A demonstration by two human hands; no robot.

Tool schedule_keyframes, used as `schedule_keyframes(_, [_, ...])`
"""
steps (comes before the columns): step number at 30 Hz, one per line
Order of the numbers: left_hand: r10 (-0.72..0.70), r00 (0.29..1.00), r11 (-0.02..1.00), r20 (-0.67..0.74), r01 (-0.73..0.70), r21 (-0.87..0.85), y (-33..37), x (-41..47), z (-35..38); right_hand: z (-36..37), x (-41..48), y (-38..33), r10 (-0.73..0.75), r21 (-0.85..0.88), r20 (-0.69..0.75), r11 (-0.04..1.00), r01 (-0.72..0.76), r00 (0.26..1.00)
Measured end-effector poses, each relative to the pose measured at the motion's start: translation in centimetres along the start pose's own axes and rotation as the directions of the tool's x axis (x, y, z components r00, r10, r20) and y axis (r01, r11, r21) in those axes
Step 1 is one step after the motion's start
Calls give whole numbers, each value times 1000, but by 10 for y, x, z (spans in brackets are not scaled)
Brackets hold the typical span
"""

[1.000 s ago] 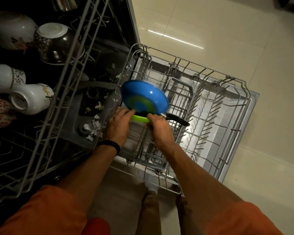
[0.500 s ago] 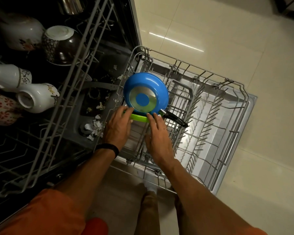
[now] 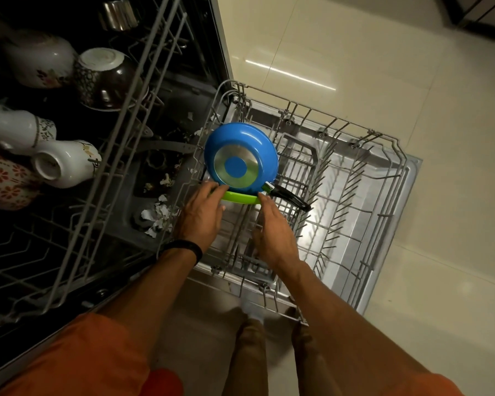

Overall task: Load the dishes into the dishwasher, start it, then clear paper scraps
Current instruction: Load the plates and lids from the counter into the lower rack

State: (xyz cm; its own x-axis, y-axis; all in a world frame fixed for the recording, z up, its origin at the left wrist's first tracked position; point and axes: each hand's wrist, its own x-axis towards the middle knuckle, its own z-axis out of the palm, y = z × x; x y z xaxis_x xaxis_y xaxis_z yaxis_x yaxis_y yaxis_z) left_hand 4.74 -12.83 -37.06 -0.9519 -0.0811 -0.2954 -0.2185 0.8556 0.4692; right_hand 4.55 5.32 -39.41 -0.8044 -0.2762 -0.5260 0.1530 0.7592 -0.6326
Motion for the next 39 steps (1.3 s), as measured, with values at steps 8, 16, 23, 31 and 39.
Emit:
schedule_keyframes(8, [52,999,998,4,-52,26,-1,18,6,-11,19,9,193,318,-88,935,-156,977])
schedule_keyframes(16, [63,997,997,43,-64,33,-2,12,8,1,12,-1,189,111,44,975,-193,981])
schedule_keyframes(23, [53,994,997,98,-59,54,-8,11,10,-5,13,-3,186,45,105,980,-191,977])
schedule_keyframes(31, [-10,993,993,120,-3,114,16,-19,-16,-41,-32,-32,165,25,98,986,-168,982])
schedule_keyframes(39, [-98,994,995,44,98,15,88,-120,-96,-124,-134,-93,57,-38,113,998,-53,992])
